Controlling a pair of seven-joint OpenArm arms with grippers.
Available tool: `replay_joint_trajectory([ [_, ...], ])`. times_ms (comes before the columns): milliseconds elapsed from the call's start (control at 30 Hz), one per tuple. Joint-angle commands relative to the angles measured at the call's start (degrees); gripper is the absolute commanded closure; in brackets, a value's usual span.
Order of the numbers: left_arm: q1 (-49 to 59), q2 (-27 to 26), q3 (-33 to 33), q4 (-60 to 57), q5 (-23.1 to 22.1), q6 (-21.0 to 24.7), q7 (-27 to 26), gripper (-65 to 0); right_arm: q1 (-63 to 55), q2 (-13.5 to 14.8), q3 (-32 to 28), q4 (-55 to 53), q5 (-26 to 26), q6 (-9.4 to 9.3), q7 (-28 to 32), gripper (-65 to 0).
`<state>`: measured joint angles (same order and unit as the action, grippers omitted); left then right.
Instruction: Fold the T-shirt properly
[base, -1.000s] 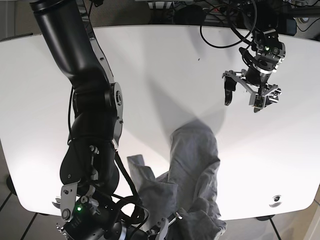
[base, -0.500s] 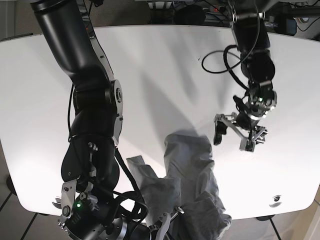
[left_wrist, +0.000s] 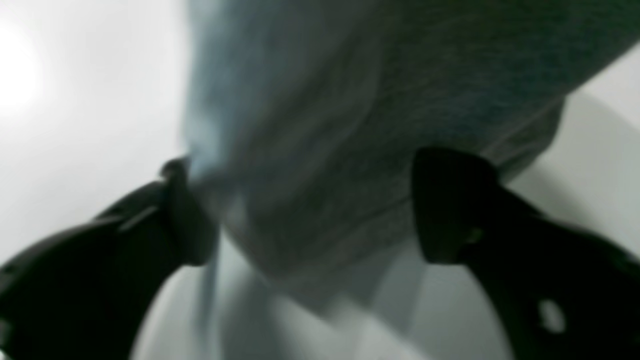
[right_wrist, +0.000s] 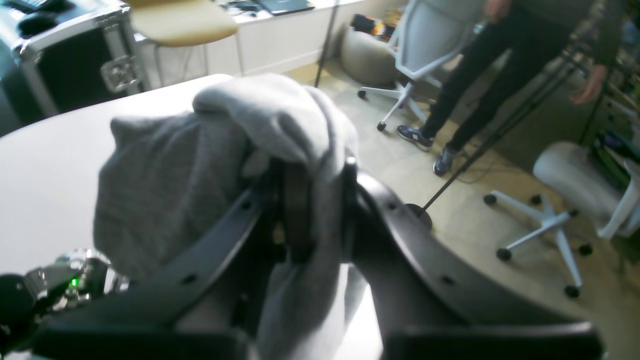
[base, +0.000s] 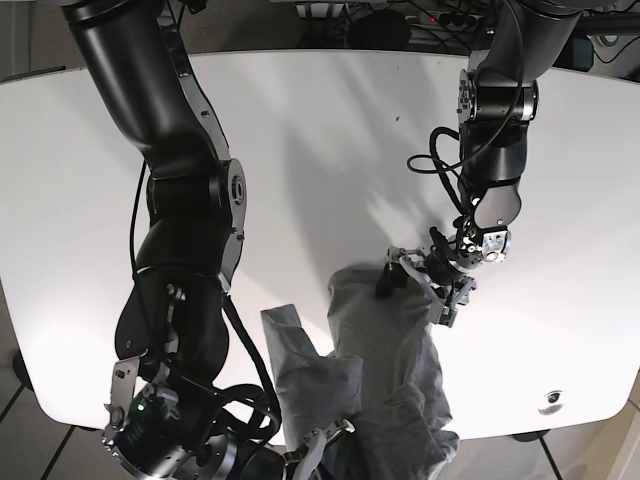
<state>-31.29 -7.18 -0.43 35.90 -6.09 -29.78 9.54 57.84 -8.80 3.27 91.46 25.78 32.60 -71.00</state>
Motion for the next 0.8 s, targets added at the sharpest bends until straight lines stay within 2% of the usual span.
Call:
replay_joint_trajectory([
  [33, -1.28, -0.51, -0.06, 0.19, 0.42, 4.15, 1.32, -11.4, 2.68, -0.2, 2.05, 0.63, 0.9, -0.29, 2.21, -2.1],
  [67, -1.28, -0.6, -0.06, 0.19, 0.42, 4.59, 1.32, -2.4, 2.68, -0.2, 2.84, 0.63, 0.9, -0.29, 2.21, -2.1],
  [100, -1.28, -0.6, -0.06, 0.28, 0.42, 4.42, 1.49, -0.3, 2.68, -0.2, 3.46, 0.54, 0.81, -0.38, 2.21, -2.1],
  [200, -0.84, -2.71, -0.32, 3.09, -0.11, 4.33, 2.81, -1.0, 2.68, 0.14, 4.42, 0.54, -0.77, -0.47, 2.21, -2.1],
  [433, 4.78, -2.97, -0.41, 14.17, -0.11, 4.33, 3.07, -1.0, 2.33, 0.31, 4.6, 0.45, -2.0, -0.73, 2.47, -2.1],
  [533, 6.63, -2.97, -0.5, 17.42, -0.2, 4.33, 3.07, -0.8, 2.24, 1.63, 4.6, 0.45, -2.09, -0.82, 2.56, -2.1],
  [600, 10.15, -3.06, -4.01, 23.13, -0.2, 4.07, 3.07, -0.3, 1.36, 3.39, 6.62, -0.95, -2.53, -0.91, 2.65, -2.1],
  [667, 11.46, -3.06, -6.56, 25.24, -0.11, 1.43, 3.43, -0.3, 1.36, 4.01, 9.26, -4.47, -2.35, -0.91, 2.91, -2.1],
  [800, 14.28, -2.89, -13.24, 32.72, 0.07, -3.06, 9.14, -0.3, 1.1, 7.0, 11.19, -8.95, -2.0, -0.82, 3.09, -2.1],
])
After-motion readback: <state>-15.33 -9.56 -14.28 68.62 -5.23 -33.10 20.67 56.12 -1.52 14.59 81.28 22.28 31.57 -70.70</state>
